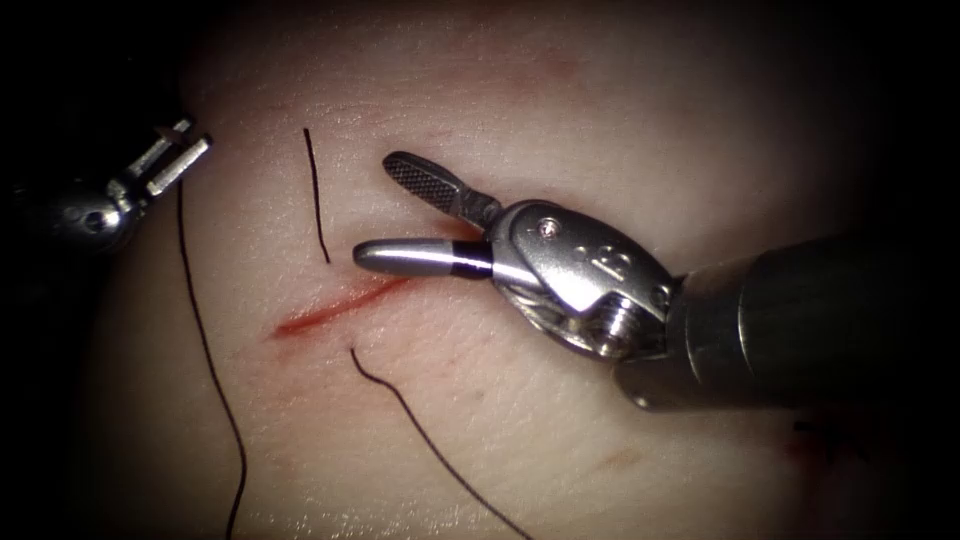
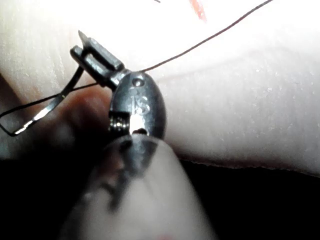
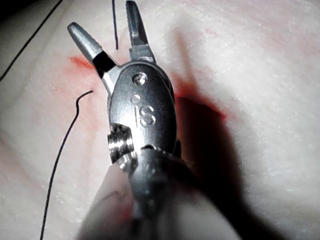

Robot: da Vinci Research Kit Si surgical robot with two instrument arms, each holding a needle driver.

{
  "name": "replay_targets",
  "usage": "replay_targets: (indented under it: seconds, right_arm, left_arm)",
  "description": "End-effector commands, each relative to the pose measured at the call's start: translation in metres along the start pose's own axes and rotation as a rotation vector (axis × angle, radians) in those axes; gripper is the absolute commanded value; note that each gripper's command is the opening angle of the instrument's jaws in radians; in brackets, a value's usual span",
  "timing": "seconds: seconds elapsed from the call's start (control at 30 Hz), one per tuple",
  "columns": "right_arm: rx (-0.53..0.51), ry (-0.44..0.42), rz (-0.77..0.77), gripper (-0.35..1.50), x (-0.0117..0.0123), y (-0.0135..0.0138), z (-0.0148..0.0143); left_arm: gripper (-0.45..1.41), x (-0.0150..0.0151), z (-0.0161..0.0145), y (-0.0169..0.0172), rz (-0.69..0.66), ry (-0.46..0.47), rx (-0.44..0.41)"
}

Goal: Wound Closure

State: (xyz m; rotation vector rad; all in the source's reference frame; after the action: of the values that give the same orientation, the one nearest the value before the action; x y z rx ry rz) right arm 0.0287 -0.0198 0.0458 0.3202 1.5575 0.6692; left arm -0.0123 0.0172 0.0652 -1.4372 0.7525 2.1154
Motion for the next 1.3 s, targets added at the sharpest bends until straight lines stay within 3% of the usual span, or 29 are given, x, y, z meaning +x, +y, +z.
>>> replay_targets:
  seconds: [0.03,0.37,0.47,0.5,0.53,0.67,0.93,1.3]
  right_arm:
    - [-0.004,0.0,0.006,1.23,-0.001,-0.0005,-0.0012]
    - [-0.011,0.008,-0.005,1.18,-0.0015,-0.0008,-0.0039]
    - [-0.015,0.006,-0.01,1.18,-0.002,-0.0006,-0.004]
    - [-0.016,0.006,-0.011,1.18,-0.0021,-0.0005,-0.004]
    - [-0.017,0.005,-0.013,1.18,-0.0024,-0.0004,-0.004]
    - [-0.017,0.006,-0.021,1.16,-0.003,-0.0004,-0.004]
    - [-0.016,0.009,-0.027,1.13,-0.0035,-0.0006,-0.004]
    - [-0.015,0.01,-0.037,1.09,-0.0044,-0.0011,-0.0039]
  left_arm:
    - [-0.45,-0.0014,0.0011,0.0003,0.001,-0.002,0.0]
    - [-0.42,-0.0058,0.004,0.0,0.023,-0.007,0.032]
    - [0.29,-0.0065,0.0046,0.0005,0.01,-0.021,0.019]
    - [0.34,-0.0065,0.0046,0.0007,0.007,-0.025,0.016]
    - [0.57,-0.0066,0.0046,0.0009,-0.006,-0.04,0.001]
    - [0.83,-0.0059,0.0036,0.0013,-0.016,-0.078,-0.041]
    - [0.89,-0.0032,0.0008,0.0008,-0.032,-0.111,-0.085]
    - [0.84,0.004,-0.003,0.0015,-0.049,-0.149,-0.165]
